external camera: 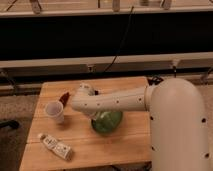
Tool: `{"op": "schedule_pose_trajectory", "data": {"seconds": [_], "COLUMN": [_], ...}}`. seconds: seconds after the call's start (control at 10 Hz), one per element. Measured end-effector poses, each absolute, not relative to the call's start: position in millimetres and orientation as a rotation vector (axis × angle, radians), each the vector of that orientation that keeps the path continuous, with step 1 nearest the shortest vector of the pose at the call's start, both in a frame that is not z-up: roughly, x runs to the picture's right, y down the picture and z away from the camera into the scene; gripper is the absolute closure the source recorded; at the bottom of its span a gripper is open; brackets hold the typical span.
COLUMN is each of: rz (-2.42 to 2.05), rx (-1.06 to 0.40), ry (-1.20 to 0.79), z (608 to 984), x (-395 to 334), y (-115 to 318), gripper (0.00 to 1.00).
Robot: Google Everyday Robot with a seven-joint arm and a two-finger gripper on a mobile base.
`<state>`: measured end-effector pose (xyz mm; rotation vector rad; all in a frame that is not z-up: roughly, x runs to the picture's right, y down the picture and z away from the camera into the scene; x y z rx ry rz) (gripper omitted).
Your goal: Push the ceramic bowl across the table
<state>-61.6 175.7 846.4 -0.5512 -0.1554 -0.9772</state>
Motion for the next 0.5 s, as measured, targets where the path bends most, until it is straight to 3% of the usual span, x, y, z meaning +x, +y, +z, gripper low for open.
{"op": "schedule_pose_trajectory", "data": {"seconds": [0.5], "rz": [-1.029], "rx": [-0.536], "ry": [-0.167], "z": [848.7], "x": [-63.8], "y": [177.9], "gripper": [1.0]}}
